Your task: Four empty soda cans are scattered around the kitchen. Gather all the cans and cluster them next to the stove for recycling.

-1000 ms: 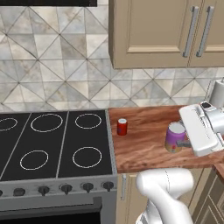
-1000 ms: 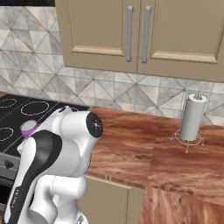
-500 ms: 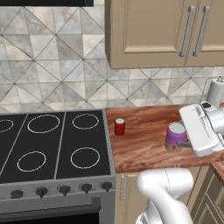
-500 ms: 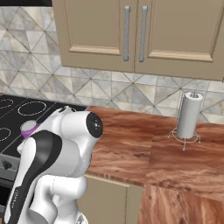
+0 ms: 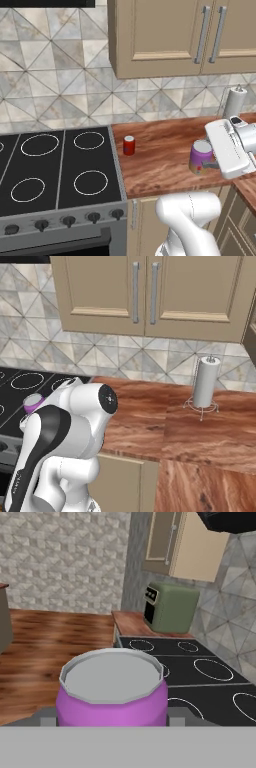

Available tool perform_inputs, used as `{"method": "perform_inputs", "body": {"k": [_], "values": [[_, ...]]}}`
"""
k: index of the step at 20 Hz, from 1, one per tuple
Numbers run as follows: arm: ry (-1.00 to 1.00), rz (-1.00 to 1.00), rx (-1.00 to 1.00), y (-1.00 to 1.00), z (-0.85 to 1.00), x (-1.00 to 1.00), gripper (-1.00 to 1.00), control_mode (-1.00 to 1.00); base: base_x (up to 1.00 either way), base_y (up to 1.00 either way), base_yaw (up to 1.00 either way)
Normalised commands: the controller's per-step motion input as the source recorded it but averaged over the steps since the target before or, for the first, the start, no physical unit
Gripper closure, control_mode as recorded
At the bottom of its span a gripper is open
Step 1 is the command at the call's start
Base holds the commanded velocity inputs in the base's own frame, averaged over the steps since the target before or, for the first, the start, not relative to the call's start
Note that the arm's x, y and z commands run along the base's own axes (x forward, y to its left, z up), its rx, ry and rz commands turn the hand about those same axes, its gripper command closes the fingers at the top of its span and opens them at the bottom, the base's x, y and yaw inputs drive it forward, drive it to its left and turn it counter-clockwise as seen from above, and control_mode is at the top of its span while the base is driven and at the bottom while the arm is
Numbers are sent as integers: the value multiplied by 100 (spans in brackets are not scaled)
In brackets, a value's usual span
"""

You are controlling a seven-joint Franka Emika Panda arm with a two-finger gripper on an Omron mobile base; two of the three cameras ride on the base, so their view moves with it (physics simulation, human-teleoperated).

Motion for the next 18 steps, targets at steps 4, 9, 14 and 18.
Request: {"method": "perform_inputs", "body": {"k": [4, 9, 14, 18], "values": [[0, 0, 0, 0, 0, 0, 100, 100, 7, -28, -19], [0, 0, 0, -1, 0, 0, 100, -100, 2, -12, -4], [0, 1, 0, 0, 0, 0, 100, -100, 0, 0, 0], [-1, 1, 0, 0, -2, 19, 100, -100, 0, 0, 0]]}}
